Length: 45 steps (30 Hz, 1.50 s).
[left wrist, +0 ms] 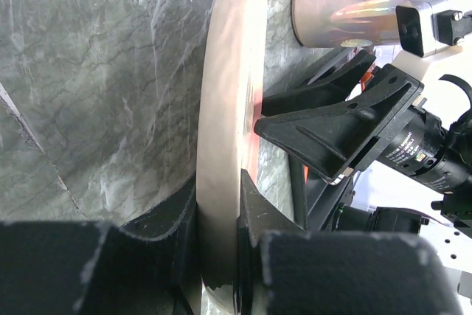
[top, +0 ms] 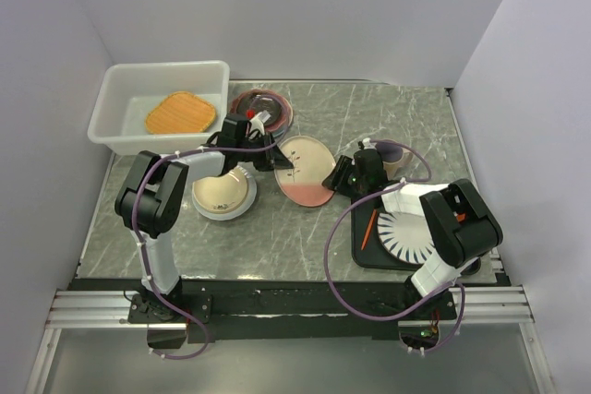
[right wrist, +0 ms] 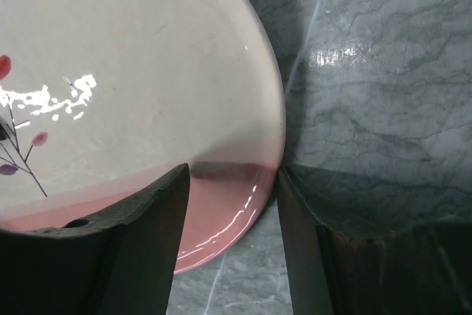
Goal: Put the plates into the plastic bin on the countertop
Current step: Pick up the plate at the center of the board.
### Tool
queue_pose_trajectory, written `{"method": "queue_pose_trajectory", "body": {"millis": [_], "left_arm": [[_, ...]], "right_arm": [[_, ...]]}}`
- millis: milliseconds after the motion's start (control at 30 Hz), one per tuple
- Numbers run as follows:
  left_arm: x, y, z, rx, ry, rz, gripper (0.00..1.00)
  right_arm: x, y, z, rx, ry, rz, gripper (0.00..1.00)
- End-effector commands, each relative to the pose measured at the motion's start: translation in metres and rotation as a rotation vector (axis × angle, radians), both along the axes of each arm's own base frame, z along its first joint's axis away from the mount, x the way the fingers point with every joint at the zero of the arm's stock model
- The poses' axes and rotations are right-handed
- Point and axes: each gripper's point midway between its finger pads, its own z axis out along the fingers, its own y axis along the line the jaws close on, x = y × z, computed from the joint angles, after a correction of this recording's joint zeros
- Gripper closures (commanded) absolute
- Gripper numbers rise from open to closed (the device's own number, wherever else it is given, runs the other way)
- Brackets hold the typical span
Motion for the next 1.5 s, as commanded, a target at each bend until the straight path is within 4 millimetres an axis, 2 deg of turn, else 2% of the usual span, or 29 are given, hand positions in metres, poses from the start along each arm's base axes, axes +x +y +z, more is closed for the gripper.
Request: {"method": "queue_pose_trajectory", "body": {"millis": [0, 200, 300, 433, 567, 800, 1067, 1467], "left_arm": [[-0.005, -0.014, 0.014, -0.002, -0.056, -0.056, 0.99], [-0.002, -0.012, 0.017, 0.016, -0.063, -0.043, 0.99], [0.003, -0.010, 0.020, 0.043, -0.070, -0.034, 0.99], [0.012, -0.005, 0.032, 0.078, -0.112, -0.013, 0.99], [0.011, 0.007, 0.036, 0.113, -0.105, 0.016, 0.99], [0.016, 0.019, 0.045, 0.125, -0.114, 0.048, 0.99], [0.018, 0.018, 0.050, 0.097, -0.117, 0.041, 0.99], [0.025, 0.025, 0.075, 0.049, -0.162, 0.061, 0.99]], "right_arm": [[0.005, 0.023, 0.039, 0.086, -0.102, 0.062, 0.41], [0.004, 0.025, 0.047, 0.098, -0.121, 0.071, 0.38], [0.002, 0.027, 0.053, 0.111, -0.142, 0.087, 0.34], [-0.001, 0.029, 0.059, 0.103, -0.165, 0.103, 0.21], [-0.005, 0.030, 0.068, 0.113, -0.203, 0.111, 0.08], [-0.005, 0.034, 0.082, 0.112, -0.226, 0.117, 0.05], [-0.008, 0.036, 0.088, 0.114, -0.239, 0.119, 0.04], [-0.015, 0.038, 0.097, 0.097, -0.262, 0.131, 0.02]]}}
